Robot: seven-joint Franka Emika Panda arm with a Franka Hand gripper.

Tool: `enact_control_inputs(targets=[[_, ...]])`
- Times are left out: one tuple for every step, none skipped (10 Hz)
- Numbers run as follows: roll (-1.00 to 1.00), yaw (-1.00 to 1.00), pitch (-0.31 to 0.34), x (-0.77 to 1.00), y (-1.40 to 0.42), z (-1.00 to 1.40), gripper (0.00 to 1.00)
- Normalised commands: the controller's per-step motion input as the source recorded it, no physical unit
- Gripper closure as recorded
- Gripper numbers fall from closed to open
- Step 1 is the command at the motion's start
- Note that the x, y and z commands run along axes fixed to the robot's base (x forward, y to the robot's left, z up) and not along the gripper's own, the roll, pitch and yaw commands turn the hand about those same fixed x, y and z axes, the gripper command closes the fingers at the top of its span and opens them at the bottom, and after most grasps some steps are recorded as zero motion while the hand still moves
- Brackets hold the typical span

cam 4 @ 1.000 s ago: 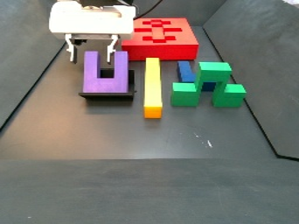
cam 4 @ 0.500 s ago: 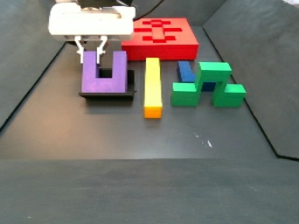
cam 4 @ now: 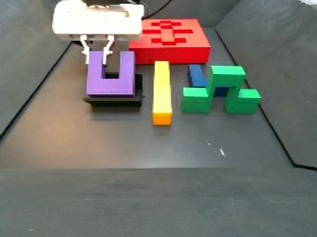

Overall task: Pick up the purple object. Move up. Place the purple object on the fixture. Regrasp the purple object. Move to above the board. Insert the purple object.
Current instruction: Regrasp the purple object.

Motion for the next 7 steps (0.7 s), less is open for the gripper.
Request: enact_control_inputs(targets=[[0.00,0.00,0.000,0.00,0.00,0.00,1.00],[0.00,0.00,0.000,0.00,0.00,0.00,1.00],[0.00,0.00,0.000,0.00,0.00,0.00,1.00],[0.00,0.00,0.000,0.00,0.00,0.00,1.00],[0.00,0.00,0.000,0.00,0.00,0.00,1.00],[0.00,0.00,0.000,0.00,0.00,0.00,1.00],[0.00,0.00,0.000,0.00,0.00,0.00,1.00]])
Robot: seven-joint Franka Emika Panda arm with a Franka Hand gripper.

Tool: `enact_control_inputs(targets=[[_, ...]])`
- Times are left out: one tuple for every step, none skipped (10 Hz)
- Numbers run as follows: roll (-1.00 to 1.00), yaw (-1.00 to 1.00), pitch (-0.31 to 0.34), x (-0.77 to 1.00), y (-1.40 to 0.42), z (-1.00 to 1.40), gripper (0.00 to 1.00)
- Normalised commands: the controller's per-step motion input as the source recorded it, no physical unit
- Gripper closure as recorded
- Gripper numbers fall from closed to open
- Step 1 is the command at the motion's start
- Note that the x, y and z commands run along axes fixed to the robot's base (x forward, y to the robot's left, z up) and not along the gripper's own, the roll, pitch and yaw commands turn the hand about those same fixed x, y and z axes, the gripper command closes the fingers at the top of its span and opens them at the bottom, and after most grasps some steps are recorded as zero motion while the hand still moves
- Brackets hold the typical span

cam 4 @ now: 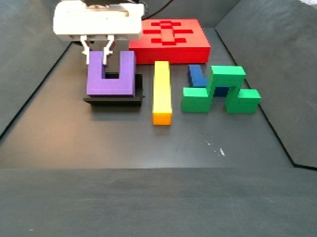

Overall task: Pick up the purple object. Move up. Place the purple object on the fixture. Regrasp the purple object. Move to above the board. Insert the purple object.
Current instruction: Regrasp the purple object, then move to above the board.

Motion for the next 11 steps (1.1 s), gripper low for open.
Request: enact_control_inputs(targets=[[0.00,0.00,0.000,0.00,0.00,0.00,1.00],[0.00,0.00,0.000,0.00,0.00,0.00,1.00],[0.00,0.00,0.000,0.00,0.00,0.00,1.00],[0.00,0.00,0.000,0.00,0.00,1.40,1.00],[0.02,-0.02,-0.033,0.01,0.01,1.40,1.00],[-0.04,-0.02,-0.040,-0.01,0.03,1.40,1.00],[-0.01,-0.03,-0.029,-0.02,0.03,1.40,1.00],[-0.01,-0.03,-0.007,-0.01,0.03,1.40,1.00],[-0.01,-0.04,0.023,0.00,0.02,1.40,1.00],[-0.01,-0.03,0.038,0.00,0.02,1.40,1.00],[-0.02,-0.02,0.057,0.00,0.00,0.81,1.00]])
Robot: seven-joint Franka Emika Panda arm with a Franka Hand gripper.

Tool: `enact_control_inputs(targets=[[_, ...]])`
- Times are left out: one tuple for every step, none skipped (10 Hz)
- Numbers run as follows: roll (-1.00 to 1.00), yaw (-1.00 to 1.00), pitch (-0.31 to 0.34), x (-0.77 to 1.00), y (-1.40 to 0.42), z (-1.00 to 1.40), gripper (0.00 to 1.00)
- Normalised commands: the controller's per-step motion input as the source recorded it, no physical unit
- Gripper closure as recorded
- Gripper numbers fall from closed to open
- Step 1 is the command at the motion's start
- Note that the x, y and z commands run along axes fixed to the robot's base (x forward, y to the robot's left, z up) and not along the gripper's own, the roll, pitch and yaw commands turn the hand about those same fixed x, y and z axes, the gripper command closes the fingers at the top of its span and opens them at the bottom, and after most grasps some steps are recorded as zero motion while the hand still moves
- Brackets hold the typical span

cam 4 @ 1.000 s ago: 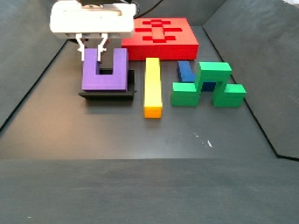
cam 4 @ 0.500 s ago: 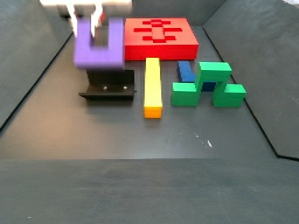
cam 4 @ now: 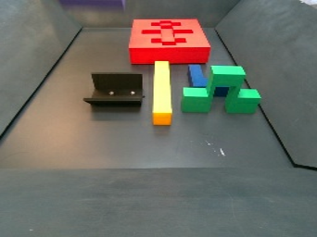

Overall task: Pick up the purple object. Move up. Place the purple object on the fixture. Regrasp the purple object. Move to above the board. Insert the purple object.
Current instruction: Move to above the board.

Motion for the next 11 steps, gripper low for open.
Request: enact_control_inputs(targets=[[-0.01,-0.01,0.073,0.02,0.00,0.41,1.00],[-1.00,0.00,0.116,-1.34,-1.40,0.31,1.00],[-1.00,0.00,0.113,-1.35,-1.40,0.29,1.00],[-1.00,0.02,0.072,-1.40,-1.32,0.28,1.00],[-1.00,0.02,0.068,-1.40,-1.28,0.25,1.00],[-1.00,0.04,0.062,-1.40,-1.27,0.27,1.00],[-1.00,0.04,0.055,-1.40,-1.26,0.26,1.00],[-1.00,0.05,0.043,-0.72,-0.60,0.12,1.00],[-1.00,0.05,0.041,-0.35,-0.26,0.04,1.00],[-1.00,0.04,0.048,-0.11,-0.09,0.03,1.00],[-1.00,0.04,0.030,-0.10,-0.07,0.02,1.00]])
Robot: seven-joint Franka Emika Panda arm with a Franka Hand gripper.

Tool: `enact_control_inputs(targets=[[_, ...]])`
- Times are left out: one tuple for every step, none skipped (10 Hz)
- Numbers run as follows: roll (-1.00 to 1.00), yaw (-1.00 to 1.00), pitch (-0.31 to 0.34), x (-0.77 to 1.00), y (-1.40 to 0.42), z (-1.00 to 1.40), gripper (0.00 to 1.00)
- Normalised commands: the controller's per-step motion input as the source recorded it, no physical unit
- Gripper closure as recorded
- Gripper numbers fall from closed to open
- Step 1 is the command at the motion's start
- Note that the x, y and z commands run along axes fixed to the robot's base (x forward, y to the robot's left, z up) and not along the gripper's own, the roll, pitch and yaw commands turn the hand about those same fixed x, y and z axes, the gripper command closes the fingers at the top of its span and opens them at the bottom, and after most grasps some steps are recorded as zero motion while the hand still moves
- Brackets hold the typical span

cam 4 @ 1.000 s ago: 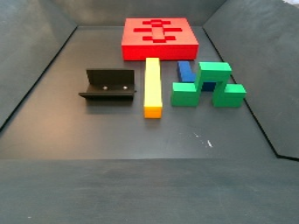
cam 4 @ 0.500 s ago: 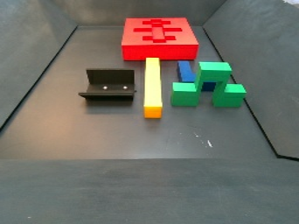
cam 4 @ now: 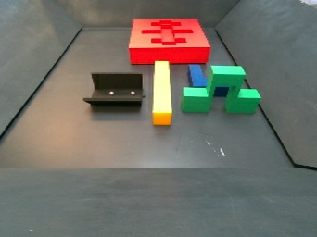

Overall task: Pick up the purple object. Move up. Place the purple object on the fixture. Regrasp the purple object. Move to above the board. Insert the purple object.
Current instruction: Move to above the board, then insert the purple object.

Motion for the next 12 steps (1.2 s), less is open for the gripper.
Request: enact_control_inputs(targets=[[-1.00,0.05,0.009,-0.11,-0.04,0.01,1.00],[-0.83,0.03,-0.033,-0.09,0.02,0.01,1.00],[-0.69,0.02,-0.045,-0.09,0.02,0.01,1.00],[-0.43,0.01,-0.047,-0.06,0.02,-0.01,1.00],[-0.28,0.00,-0.039,-0.04,0.01,0.00,1.00],[0.00,0.00,0.000,0.00,0.00,-0.02,1.00],[-0.02,-0.08,-0.034,0.03,0.00,-0.19,1.00],[-0.21,-0.04,-0.191,0.00,-0.03,-0.38,1.00],[-0.17,0.01,-0.187,0.16,-0.49,-0.43,1.00],[-0.07,0.04,-0.199,0.13,-0.71,-0.50,1.00],[-0.05,0.00,-0.177,0.17,-0.65,-0.56,1.00],[-0.04,0.01,-0.163,0.24,-0.60,-0.59,1.00]])
